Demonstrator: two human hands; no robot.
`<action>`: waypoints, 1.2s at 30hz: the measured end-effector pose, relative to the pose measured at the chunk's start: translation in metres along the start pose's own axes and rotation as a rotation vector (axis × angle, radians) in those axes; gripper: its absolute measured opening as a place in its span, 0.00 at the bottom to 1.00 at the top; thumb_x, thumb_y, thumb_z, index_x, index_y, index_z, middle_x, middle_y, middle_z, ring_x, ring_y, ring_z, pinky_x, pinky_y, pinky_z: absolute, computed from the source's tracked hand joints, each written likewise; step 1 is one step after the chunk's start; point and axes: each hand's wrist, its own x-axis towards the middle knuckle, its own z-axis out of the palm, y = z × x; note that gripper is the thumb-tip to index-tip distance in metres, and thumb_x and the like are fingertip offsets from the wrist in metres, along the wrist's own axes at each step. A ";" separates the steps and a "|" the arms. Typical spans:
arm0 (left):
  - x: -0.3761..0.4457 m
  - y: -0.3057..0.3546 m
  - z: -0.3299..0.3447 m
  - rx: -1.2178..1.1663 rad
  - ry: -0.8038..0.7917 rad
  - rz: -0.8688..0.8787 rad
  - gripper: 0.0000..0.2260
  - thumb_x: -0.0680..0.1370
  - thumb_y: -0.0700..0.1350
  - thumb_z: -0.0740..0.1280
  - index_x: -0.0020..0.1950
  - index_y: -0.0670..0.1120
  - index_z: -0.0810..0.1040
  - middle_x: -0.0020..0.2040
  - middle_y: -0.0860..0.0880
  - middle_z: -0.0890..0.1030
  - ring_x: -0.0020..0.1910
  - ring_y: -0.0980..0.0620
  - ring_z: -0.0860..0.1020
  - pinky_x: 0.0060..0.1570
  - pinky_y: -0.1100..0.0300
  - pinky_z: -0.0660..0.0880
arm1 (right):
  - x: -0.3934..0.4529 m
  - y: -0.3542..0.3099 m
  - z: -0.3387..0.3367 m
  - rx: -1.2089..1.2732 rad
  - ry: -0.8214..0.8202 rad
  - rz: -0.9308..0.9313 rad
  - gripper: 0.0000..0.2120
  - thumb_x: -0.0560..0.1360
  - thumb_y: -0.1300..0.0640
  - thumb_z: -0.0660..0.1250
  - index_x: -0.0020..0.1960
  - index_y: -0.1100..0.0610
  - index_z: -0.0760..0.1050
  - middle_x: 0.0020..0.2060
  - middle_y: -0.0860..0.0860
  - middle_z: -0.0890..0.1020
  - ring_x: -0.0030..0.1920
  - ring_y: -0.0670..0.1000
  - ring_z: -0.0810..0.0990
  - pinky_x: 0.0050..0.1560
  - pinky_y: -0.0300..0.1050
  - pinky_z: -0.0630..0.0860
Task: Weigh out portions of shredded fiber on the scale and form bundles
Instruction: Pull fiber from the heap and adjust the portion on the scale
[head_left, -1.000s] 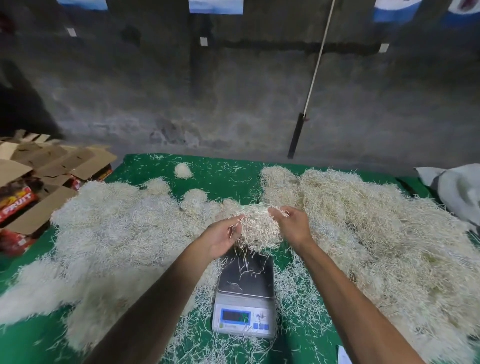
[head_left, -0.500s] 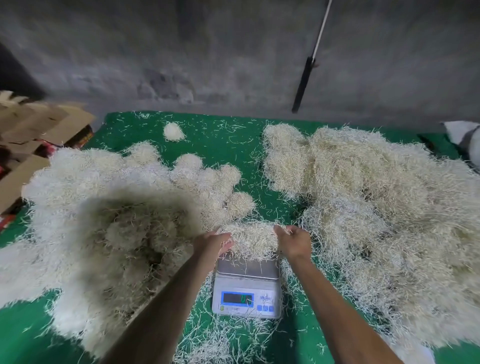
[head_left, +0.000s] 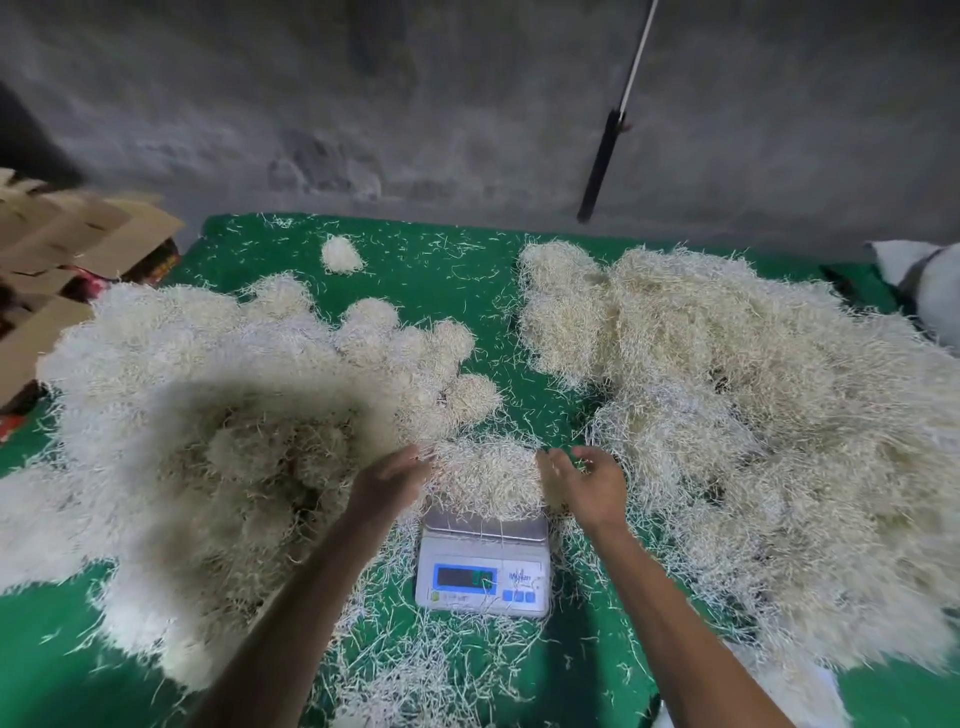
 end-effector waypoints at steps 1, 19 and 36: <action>-0.012 -0.005 -0.001 -0.071 -0.011 -0.010 0.19 0.80 0.51 0.70 0.70 0.49 0.77 0.64 0.49 0.80 0.63 0.49 0.79 0.64 0.50 0.77 | -0.009 -0.002 -0.001 0.019 0.004 0.002 0.14 0.77 0.49 0.73 0.57 0.57 0.79 0.48 0.44 0.82 0.36 0.30 0.80 0.33 0.23 0.73; -0.125 -0.109 -0.008 -0.771 -0.218 -0.290 0.29 0.79 0.71 0.54 0.71 0.56 0.74 0.69 0.49 0.79 0.69 0.45 0.76 0.73 0.39 0.65 | -0.177 0.058 0.001 0.142 -0.196 0.169 0.35 0.79 0.39 0.66 0.79 0.56 0.61 0.73 0.52 0.71 0.69 0.53 0.73 0.74 0.53 0.67; -0.125 -0.102 -0.004 -0.740 -0.221 -0.275 0.24 0.80 0.68 0.57 0.67 0.55 0.75 0.64 0.49 0.82 0.63 0.44 0.81 0.68 0.38 0.72 | -0.175 0.046 0.010 0.165 -0.212 0.171 0.33 0.79 0.42 0.67 0.77 0.56 0.62 0.70 0.51 0.73 0.64 0.46 0.75 0.72 0.49 0.70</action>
